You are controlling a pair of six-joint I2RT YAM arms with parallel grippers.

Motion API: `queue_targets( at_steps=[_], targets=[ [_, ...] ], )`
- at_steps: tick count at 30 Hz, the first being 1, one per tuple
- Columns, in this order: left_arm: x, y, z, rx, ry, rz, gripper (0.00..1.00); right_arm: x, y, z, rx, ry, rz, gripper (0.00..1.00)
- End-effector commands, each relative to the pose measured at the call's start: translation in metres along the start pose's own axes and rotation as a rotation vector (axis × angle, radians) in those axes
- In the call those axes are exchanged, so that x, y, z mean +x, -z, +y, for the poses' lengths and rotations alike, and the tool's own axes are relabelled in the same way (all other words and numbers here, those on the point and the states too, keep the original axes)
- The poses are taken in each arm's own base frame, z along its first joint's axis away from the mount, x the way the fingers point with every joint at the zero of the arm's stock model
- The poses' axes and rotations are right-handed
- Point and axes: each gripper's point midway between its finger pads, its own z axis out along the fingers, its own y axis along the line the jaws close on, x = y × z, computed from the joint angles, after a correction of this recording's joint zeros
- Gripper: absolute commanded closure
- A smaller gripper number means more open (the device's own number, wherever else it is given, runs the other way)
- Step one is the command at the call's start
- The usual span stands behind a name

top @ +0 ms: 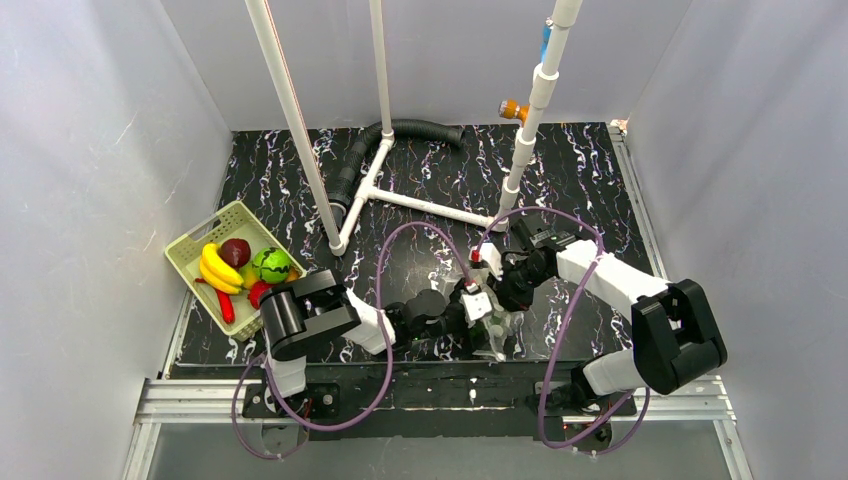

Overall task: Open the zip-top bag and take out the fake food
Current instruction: Pick up the fake vegetable from the zipper food storage bag.

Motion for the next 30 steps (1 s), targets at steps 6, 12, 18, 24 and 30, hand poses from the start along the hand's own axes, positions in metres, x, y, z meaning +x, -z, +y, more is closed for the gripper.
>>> queue_targets(
  at_steps=[6,12,18,24,30],
  targets=[
    [-0.02,0.026,0.028,-0.17,0.009,-0.06,0.67,-0.011,0.014,-0.016,0.1,-0.026,-0.015,0.99],
    [-0.009,0.053,0.022,-0.18,0.068,-0.052,0.56,-0.001,0.022,-0.046,0.238,-0.081,0.021,0.99],
    [0.0,0.062,0.014,-0.148,0.101,-0.02,0.41,0.004,0.021,-0.051,0.248,-0.101,0.045,0.99],
    [0.006,0.081,0.03,-0.221,0.155,0.003,0.39,0.009,0.027,-0.061,0.304,-0.118,0.056,0.99],
    [0.016,0.094,0.035,-0.206,0.226,0.055,0.3,0.011,0.025,-0.059,0.283,-0.122,0.063,0.99]
  ],
)
